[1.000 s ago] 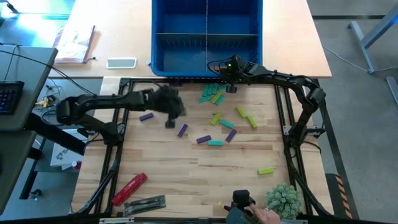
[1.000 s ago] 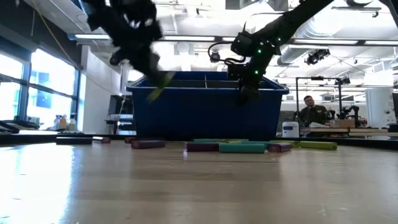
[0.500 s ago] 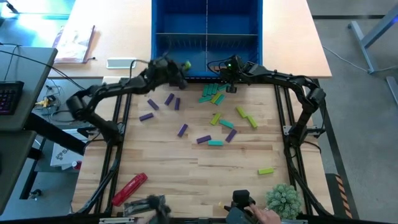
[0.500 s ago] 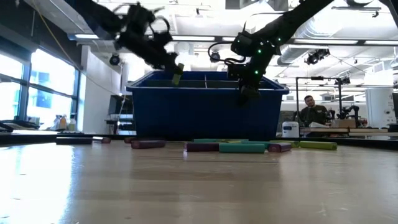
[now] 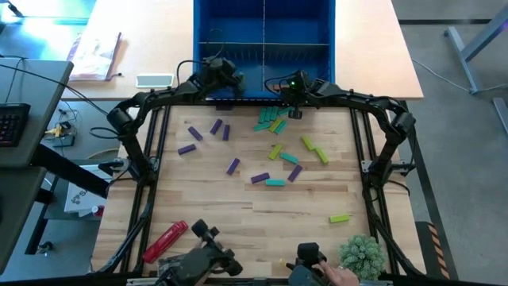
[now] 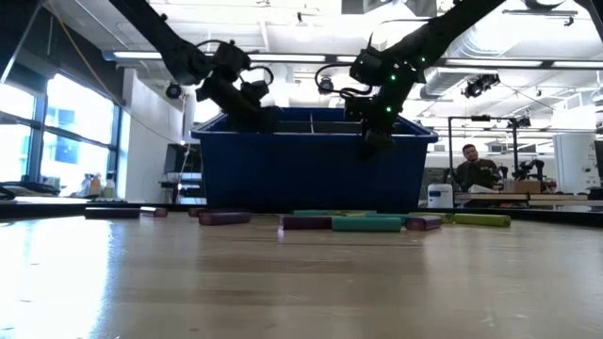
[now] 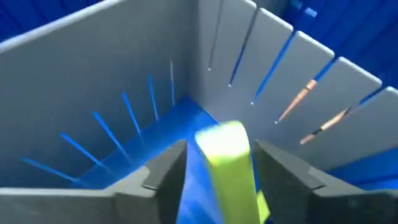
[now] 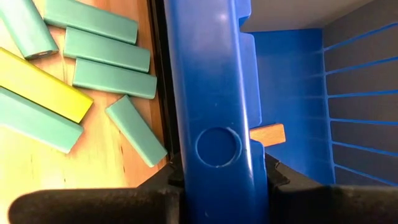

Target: Sort blocks

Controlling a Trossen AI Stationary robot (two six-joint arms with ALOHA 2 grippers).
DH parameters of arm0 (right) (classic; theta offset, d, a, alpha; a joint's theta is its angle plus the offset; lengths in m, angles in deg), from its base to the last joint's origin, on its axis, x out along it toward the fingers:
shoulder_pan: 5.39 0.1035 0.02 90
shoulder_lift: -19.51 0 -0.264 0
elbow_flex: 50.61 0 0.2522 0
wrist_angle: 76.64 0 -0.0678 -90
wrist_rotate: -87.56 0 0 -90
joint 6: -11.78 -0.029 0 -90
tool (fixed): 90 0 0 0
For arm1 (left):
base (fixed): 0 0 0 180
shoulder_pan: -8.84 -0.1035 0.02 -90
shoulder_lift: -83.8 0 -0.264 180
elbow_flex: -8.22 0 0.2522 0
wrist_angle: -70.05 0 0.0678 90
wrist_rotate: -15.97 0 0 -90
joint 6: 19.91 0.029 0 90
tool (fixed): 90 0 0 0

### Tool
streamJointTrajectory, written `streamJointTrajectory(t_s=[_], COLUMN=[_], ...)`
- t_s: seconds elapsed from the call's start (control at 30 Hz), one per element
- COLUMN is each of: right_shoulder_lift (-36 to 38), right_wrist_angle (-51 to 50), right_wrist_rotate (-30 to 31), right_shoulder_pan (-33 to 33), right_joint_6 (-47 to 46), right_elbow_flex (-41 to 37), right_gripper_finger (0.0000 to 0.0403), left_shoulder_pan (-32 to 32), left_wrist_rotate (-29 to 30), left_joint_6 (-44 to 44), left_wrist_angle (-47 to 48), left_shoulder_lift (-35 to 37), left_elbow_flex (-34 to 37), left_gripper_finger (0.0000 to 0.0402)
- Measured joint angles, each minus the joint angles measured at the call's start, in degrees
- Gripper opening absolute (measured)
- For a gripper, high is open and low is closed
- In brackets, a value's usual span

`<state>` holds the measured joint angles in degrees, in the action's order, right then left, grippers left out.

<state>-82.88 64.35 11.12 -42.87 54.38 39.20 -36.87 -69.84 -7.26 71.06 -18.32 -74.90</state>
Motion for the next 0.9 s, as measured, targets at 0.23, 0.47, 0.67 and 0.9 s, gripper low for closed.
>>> streamJointTrajectory(t_s=[0.23, 0.47, 0.67, 0.9], right_shoulder_lift=[0.0, 0.0, 0.0, 0.0], right_wrist_angle=[-0.1, -0.1, -0.1, -0.1], right_wrist_rotate=[0.0, -0.1, 0.1, 0.2], right_shoulder_pan=[0.0, 0.0, 0.0, 0.0], right_joint_6=[-0.1, -0.1, -0.1, -0.2], right_elbow_flex=[0.0, 0.0, 0.0, 0.0], right_gripper_finger=[0.0067, 0.0067, 0.0067, 0.0067], left_shoulder_pan=[0.4, 2.7, 7.9, 18.4], left_wrist_rotate=[-3.1, -9.9, -24.9, -23.5], left_joint_6=[2.3, 4.0, 5.5, 8.5], left_wrist_angle=[0.1, 0.3, 2.4, 0.5], left_shoulder_lift=[3.3, 7.6, 12.4, 17.1], left_elbow_flex=[-0.3, -0.3, 1.3, 11.4], left_gripper_finger=[0.0198, 0.0197, 0.0197, 0.0197])
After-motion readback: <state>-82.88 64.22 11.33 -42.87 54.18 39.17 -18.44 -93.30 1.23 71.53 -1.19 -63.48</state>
